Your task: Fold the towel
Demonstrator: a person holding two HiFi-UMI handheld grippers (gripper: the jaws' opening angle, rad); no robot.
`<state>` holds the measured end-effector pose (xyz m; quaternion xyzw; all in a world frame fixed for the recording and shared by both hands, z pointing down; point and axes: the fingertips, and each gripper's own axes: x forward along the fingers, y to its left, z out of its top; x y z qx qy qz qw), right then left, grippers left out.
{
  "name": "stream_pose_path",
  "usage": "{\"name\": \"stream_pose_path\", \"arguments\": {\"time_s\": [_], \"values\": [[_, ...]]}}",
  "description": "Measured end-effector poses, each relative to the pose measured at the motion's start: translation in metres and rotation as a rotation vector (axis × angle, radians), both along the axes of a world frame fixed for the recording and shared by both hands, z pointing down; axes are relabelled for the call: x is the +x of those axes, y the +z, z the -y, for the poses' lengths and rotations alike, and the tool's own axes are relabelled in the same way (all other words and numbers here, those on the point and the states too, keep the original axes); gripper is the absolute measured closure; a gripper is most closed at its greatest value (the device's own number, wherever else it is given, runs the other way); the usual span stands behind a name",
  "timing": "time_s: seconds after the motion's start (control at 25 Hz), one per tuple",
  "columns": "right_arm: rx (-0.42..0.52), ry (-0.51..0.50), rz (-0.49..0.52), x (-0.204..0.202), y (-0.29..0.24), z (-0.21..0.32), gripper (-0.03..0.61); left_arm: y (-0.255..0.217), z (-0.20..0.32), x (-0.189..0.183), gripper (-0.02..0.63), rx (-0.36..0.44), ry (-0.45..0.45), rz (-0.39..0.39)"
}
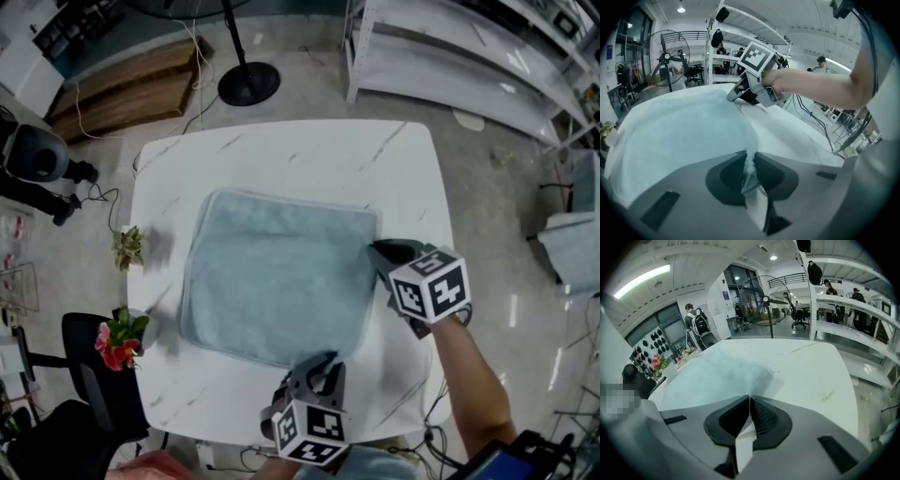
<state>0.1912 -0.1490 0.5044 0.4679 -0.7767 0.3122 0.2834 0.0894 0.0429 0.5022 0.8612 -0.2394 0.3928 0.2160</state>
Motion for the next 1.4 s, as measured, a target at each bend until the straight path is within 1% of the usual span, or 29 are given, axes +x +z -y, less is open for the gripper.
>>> {"name": "stream_pose_path", "arguments": {"time_s": [0.12,0.24,0.56,0.68,0.8,0.84,0.88,0.92,1.0,1.08,1.16,1.24,1.32,1.4], "values": [[-0.004,0.015,-0.027,0.023,-0.001,-0.019,0.552,-0.003,-0.02,0.023,0.56,-0.053,0.02,-0.032],[-0.007,0.034,-0.047,0.046,-0.001,-0.04,0.552,-0.003,-0.041,0.044,0.56,-0.077,0.051,-0.04],[-0.024,0.063,-0.092,0.095,0.0,-0.088,0.552,-0.006,-0.091,0.091,0.563,-0.11,0.122,-0.057],[-0.026,0.067,-0.103,0.105,0.0,-0.098,0.552,-0.006,-0.1,0.1,0.563,-0.113,0.127,-0.057],[-0.012,0.06,-0.119,0.107,0.001,-0.099,0.552,-0.005,-0.101,0.103,0.558,-0.092,0.132,-0.062],[-0.008,0.051,-0.122,0.105,0.001,-0.098,0.551,-0.006,-0.101,0.105,0.543,-0.088,0.14,-0.074],[-0.008,0.04,-0.114,0.103,0.001,-0.098,0.543,-0.009,-0.101,0.106,0.509,-0.089,0.147,-0.093],[-0.014,0.026,-0.092,0.101,-0.001,-0.099,0.519,-0.014,-0.101,0.107,0.443,-0.089,0.147,-0.118],[-0.032,-0.003,-0.034,0.096,-0.01,-0.104,0.367,-0.03,-0.097,0.105,0.369,-0.073,0.132,-0.165],[-0.023,-0.033,-0.019,0.095,-0.027,-0.108,0.323,-0.046,-0.088,0.097,0.341,-0.039,0.105,-0.188],[0.014,-0.059,-0.024,0.094,-0.05,-0.104,0.316,-0.063,-0.074,0.084,0.339,0.006,0.063,-0.203],[0.07,-0.086,-0.019,0.087,-0.078,-0.093,0.316,-0.081,-0.058,0.065,0.341,0.069,0.005,-0.218],[0.138,-0.133,-0.021,0.071,-0.107,-0.076,0.316,-0.098,-0.038,0.038,0.341,0.145,-0.067,-0.218],[0.208,-0.201,-0.035,0.048,-0.134,-0.053,0.327,-0.109,-0.016,-0.001,0.342,0.212,-0.174,-0.2]]}}
